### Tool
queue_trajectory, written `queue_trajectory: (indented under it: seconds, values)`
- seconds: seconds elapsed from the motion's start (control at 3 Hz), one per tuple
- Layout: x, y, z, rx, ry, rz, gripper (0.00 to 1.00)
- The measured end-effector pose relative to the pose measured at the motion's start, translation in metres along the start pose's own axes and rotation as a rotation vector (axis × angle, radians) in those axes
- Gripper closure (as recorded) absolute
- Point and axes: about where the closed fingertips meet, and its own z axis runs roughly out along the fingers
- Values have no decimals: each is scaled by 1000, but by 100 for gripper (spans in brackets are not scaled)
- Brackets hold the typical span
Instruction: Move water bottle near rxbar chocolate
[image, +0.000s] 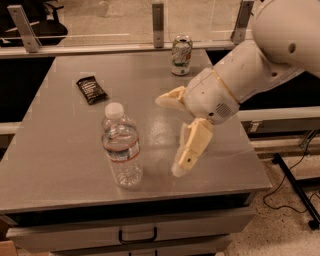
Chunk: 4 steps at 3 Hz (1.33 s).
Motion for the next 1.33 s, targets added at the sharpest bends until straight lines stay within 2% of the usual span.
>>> queue_trajectory:
  seconds: [0.33, 0.67, 1.0, 1.33]
  values:
    - [-11, 11, 22, -55, -126, -4, 0]
    - [-26, 14, 37, -81, -241, -10, 0]
    - [-38, 16, 49, -96, -317, -14, 18]
    - [-48, 18, 58, -117, -375, -1, 42]
